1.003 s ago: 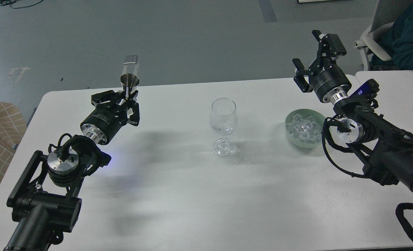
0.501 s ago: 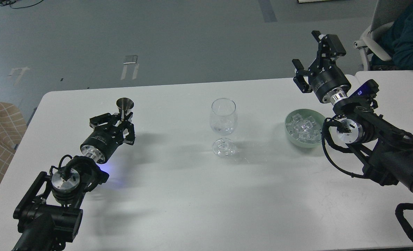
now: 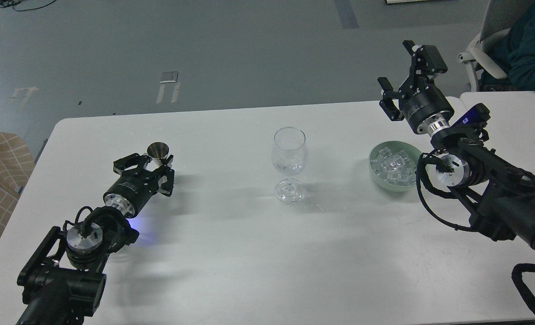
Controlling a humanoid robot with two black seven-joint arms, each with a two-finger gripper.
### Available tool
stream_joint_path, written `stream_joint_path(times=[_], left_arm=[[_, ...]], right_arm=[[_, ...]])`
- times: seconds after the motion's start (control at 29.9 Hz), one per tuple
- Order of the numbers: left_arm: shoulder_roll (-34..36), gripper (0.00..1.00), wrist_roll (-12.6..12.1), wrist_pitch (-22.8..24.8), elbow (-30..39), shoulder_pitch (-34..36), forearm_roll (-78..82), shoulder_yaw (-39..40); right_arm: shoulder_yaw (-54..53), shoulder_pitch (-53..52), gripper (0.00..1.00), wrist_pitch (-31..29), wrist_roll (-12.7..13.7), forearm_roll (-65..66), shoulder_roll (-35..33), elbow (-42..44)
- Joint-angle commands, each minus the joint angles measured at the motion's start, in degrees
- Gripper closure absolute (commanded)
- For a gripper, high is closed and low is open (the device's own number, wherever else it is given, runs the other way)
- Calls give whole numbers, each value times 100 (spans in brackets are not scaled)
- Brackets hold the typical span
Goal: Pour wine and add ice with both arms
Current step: 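Lower the jigger onto the table and open the left gripper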
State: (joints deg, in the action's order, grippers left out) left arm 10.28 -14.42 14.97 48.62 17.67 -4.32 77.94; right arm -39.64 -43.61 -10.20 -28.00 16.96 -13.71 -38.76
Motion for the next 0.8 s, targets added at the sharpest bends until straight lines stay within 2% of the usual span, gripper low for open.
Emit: stream_joint_path(times=[0.0, 0.67, 0.77], left_arm=[[9, 60, 1, -11, -1, 0, 10, -24], [44, 60, 10, -82, -19, 79, 62, -42], [53, 52, 10, -82, -71, 88, 71, -42]], right_arm=[[-8, 55, 0, 0, 0, 0, 0, 0], [-8, 90, 0, 0, 0, 0, 35, -27], [-8, 90, 0, 0, 0, 0, 35, -27]])
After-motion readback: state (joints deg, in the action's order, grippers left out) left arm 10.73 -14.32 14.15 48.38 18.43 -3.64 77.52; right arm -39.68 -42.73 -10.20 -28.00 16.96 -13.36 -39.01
